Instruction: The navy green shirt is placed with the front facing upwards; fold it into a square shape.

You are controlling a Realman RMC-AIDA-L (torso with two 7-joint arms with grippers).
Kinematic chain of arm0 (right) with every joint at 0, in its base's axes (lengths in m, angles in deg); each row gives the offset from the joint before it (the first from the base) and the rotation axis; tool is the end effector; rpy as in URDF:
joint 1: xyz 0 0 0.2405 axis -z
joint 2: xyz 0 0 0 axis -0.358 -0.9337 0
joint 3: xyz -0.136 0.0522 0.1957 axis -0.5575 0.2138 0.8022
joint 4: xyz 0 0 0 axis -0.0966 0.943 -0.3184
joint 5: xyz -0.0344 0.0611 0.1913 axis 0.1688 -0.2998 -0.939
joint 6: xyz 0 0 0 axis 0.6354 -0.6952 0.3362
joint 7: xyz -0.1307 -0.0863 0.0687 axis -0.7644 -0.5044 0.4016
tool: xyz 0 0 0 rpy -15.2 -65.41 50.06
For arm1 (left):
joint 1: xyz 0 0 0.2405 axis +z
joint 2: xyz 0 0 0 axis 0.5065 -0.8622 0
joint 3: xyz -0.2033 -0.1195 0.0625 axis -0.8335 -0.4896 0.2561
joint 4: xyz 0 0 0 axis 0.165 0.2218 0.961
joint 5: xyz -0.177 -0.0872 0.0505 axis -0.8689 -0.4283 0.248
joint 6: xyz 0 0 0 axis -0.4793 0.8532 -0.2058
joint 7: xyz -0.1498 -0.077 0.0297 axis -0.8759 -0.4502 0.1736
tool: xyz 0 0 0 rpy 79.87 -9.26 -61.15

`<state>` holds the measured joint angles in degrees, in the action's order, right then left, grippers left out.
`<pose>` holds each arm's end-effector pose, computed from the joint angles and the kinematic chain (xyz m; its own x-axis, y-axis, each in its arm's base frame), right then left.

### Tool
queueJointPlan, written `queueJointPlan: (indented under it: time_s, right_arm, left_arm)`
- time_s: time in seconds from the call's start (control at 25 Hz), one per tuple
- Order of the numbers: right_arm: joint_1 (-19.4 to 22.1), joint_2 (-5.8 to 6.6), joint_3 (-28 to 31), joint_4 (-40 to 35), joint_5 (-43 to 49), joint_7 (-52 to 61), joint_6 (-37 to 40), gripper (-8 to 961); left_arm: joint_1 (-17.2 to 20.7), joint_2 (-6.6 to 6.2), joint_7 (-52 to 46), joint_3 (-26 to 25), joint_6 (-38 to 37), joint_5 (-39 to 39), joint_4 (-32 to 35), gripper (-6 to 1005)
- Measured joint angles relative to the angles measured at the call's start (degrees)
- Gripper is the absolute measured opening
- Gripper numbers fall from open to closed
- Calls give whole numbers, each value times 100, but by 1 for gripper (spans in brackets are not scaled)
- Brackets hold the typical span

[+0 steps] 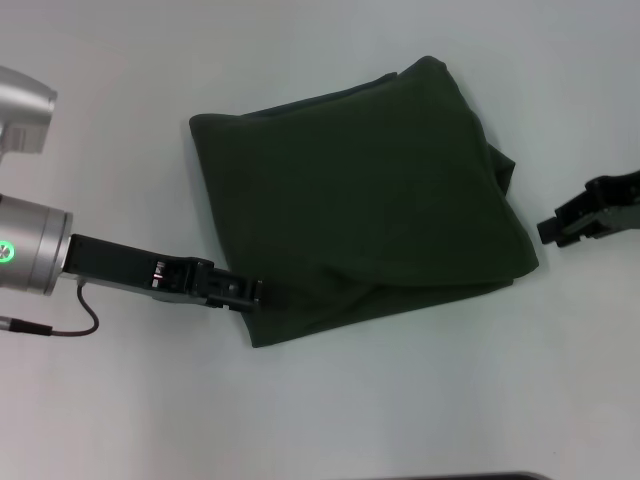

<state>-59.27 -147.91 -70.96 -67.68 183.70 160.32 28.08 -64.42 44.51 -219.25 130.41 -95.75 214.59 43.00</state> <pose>0.2877 0.3289 0.0311 0.1383 -0.9898 -0.0340 -0.9802 -0.1319 -0.1477 -0.2300 0.2846 -0.0471 0.3421 0.9394 0.0223 0.9035 -0.3354 0.2670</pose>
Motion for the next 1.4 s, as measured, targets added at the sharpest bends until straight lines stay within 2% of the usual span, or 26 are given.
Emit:
queueJointPlan:
  time_s: [0.12,0.52,0.68,0.92,1.4]
  right_arm:
    - [39,1,12,4,49,4,-2,277]
    - [-18,-186,2,21,13,-48,-132,276]
    - [-46,-201,-8,25,22,-9,-157,276]
    - [-21,-185,-12,138,44,-3,-236,276]
    - [-102,-204,-29,190,45,-40,-313,277]
  left_arm:
    - [-14,-5,-37,-2,26,-1,2,807]
    - [47,-14,-121,20,501,79,3,807]
    - [57,-68,-239,33,812,92,0,806]
    - [38,-129,-478,45,865,191,-4,806]
    - [-121,-64,-593,197,1094,249,-245,806]
